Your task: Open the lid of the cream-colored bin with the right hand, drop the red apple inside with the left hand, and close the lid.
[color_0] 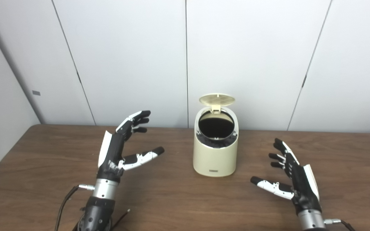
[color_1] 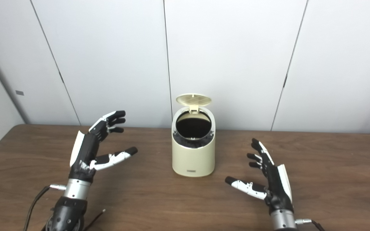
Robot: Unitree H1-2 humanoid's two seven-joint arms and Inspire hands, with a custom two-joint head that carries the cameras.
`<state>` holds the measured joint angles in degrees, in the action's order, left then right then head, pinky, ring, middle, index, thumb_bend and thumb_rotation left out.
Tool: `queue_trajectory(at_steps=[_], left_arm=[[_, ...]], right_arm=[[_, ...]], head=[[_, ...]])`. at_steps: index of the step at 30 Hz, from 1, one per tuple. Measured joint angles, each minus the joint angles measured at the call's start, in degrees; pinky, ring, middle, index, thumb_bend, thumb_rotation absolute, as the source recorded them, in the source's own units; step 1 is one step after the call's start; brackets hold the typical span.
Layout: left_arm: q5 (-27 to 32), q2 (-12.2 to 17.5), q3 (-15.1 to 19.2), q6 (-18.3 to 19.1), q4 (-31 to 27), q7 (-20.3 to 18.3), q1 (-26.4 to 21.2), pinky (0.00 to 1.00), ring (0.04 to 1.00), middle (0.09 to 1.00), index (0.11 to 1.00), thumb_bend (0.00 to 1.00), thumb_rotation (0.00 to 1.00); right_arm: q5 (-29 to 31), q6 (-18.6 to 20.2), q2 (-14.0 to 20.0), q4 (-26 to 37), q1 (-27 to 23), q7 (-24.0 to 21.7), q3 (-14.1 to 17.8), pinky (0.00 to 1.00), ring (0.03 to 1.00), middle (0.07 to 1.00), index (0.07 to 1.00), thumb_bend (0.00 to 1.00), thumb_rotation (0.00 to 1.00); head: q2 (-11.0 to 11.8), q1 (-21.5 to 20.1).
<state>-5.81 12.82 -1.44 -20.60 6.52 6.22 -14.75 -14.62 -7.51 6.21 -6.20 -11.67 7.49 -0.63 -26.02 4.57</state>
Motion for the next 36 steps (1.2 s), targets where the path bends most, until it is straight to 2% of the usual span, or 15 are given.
queue_trajectory(at_steps=[5, 9, 11, 15, 18, 19, 24, 27, 29, 32, 36], left_arm=[[1.2, -1.3, 0.7, 1.3, 4.2, -2.0, 0.6, 0.71, 0.801, 0.836, 0.862, 0.81, 0.23], [1.3, -2.6, 1.1, 1.7, 6.6, -2.5, 0.7, 0.72, 0.781, 0.828, 0.861, 0.81, 0.23], [1.2, -3.2, 1.2, 1.9, 7.3, -2.6, 0.7, 0.71, 0.769, 0.814, 0.850, 0.82, 0.24], [1.1, -3.9, 1.2, 2.0, 8.1, -2.8, 0.7, 0.63, 0.739, 0.797, 0.834, 0.83, 0.20], [1.1, -4.1, 1.2, 2.0, 8.8, -3.3, 0.3, 0.63, 0.749, 0.809, 0.836, 0.83, 0.20], [1.1, -4.1, 1.2, 2.0, 8.9, -3.5, 0.2, 0.63, 0.753, 0.813, 0.839, 0.82, 0.19], [0.9, -4.3, 1.2, 1.9, 9.3, -3.7, -0.1, 0.64, 0.762, 0.818, 0.844, 0.81, 0.18], [0.9, -4.3, 1.2, 1.8, 9.5, -3.8, -0.2, 0.65, 0.767, 0.821, 0.844, 0.81, 0.18], [0.9, -4.3, 1.2, 1.8, 9.7, -3.9, -0.3, 0.67, 0.770, 0.823, 0.844, 0.80, 0.18], [0.9, -4.3, 1.3, 1.6, 10.2, -4.2, -0.6, 0.66, 0.764, 0.819, 0.844, 0.80, 0.18], [1.0, -4.3, 1.4, 1.6, 10.9, -4.4, -1.2, 0.66, 0.760, 0.813, 0.845, 0.80, 0.18]], right_arm=[[0.1, 0.0, 0.1, 0.4, 0.0, -0.6, -0.2, 0.71, 0.788, 0.894, 0.902, 0.79, 0.18], [0.5, 0.0, 0.1, 0.6, 0.0, -1.2, -0.3, 0.70, 0.789, 0.893, 0.897, 0.80, 0.18], [0.7, -0.1, 0.1, 0.6, 0.0, -1.2, -0.4, 0.70, 0.789, 0.893, 0.897, 0.81, 0.19], [1.5, -1.9, 0.1, 0.5, 0.1, -1.6, -0.3, 0.70, 0.796, 0.901, 0.910, 0.80, 0.23], [2.5, -2.9, 0.3, 0.5, 0.1, -2.3, -0.3, 0.72, 0.802, 0.899, 0.911, 0.78, 0.24], [2.9, -3.4, 0.3, 0.5, 0.1, -2.5, -0.3, 0.72, 0.806, 0.895, 0.908, 0.78, 0.29], [2.6, -4.0, 1.1, 0.5, -0.5, -3.9, -1.0, 0.71, 0.811, 0.893, 0.886, 0.78, 0.37], [1.3, -3.7, 2.8, 1.4, -3.0, -5.8, -1.8, 0.71, 0.813, 0.884, 0.882, 0.78, 0.37], [0.0, -3.4, 4.0, 2.6, -5.3, -6.3, -2.0, 0.72, 0.823, 0.884, 0.887, 0.82, 0.36], [-1.4, -0.3, 6.0, 4.7, -10.5, -8.5, -2.5, 0.75, 0.844, 0.906, 0.908, 0.85, 0.37], [-3.8, 2.8, 8.7, 6.5, -15.8, -12.9, -5.3, 0.73, 0.839, 0.899, 0.903, 0.91, 0.41]], head=[[0.0, -0.2], [0.3, -0.6], [0.4, -0.9], [0.6, -1.7], [0.9, -2.5], [1.1, -3.1], [1.8, -4.4], [2.5, -4.8], [2.6, -5.0], [3.0, -5.1], [3.1, -5.1]])
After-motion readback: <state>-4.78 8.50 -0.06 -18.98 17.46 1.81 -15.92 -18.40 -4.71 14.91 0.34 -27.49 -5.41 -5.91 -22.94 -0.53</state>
